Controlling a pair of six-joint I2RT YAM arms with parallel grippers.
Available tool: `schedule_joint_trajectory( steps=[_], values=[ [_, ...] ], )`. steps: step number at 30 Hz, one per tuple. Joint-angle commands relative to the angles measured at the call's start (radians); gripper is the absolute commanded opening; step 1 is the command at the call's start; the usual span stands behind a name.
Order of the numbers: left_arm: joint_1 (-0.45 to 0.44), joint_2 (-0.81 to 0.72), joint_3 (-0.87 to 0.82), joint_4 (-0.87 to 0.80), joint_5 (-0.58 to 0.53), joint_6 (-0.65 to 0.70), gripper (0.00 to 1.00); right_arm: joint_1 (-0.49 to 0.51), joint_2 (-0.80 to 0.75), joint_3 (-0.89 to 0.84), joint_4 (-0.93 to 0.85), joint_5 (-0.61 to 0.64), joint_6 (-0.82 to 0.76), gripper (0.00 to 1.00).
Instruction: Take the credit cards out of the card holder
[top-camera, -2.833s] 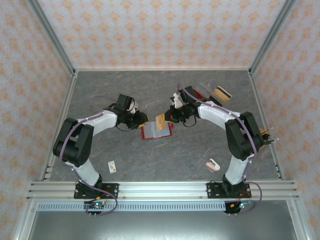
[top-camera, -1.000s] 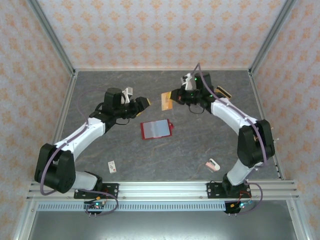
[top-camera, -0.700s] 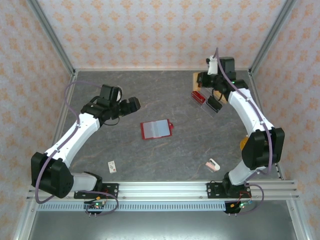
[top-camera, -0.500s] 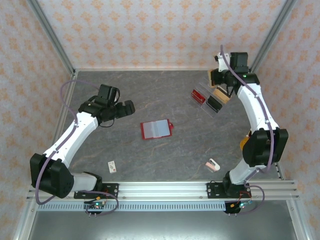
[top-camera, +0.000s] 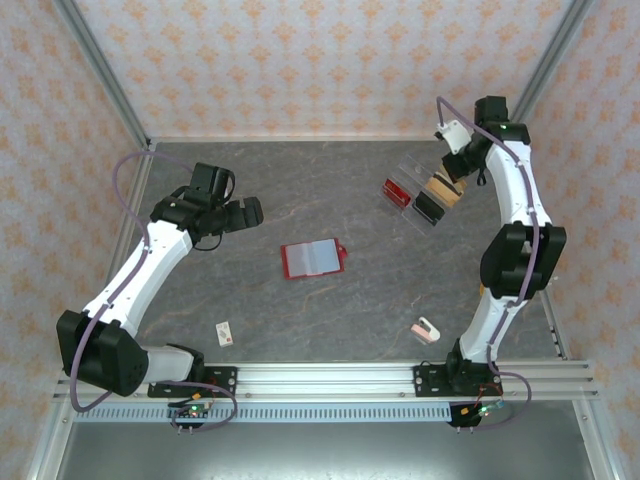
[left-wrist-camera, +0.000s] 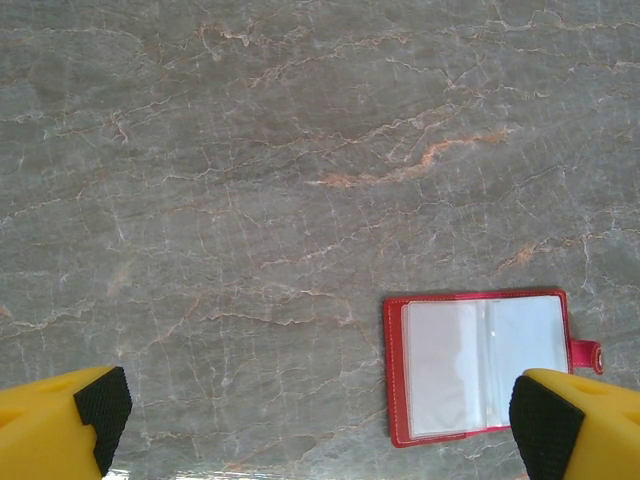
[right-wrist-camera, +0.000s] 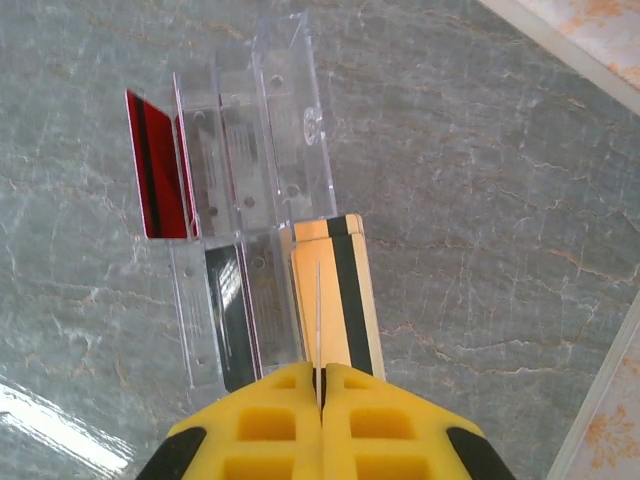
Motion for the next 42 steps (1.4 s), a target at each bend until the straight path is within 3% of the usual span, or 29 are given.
schedule_joint_trajectory(
  steps=[1,16,37,42],
  values=[
    [0.007,0.000,-0.003,-0.032,-0.002,0.015,1.00,-0.003,0.032,0.072,-0.091,0.012,-0.097,0.00],
    [0.009,0.021,-0.002,-0.026,0.033,0.012,1.00,-0.003,0.154,0.154,-0.126,0.010,-0.117,0.01],
    [0.008,0.015,-0.019,-0.030,0.034,0.024,1.00,-0.003,0.245,0.230,-0.185,-0.004,-0.098,0.12],
    [0.009,0.016,-0.017,-0.031,0.037,0.023,1.00,-0.003,0.248,0.237,-0.169,-0.035,-0.089,0.08]
  ],
)
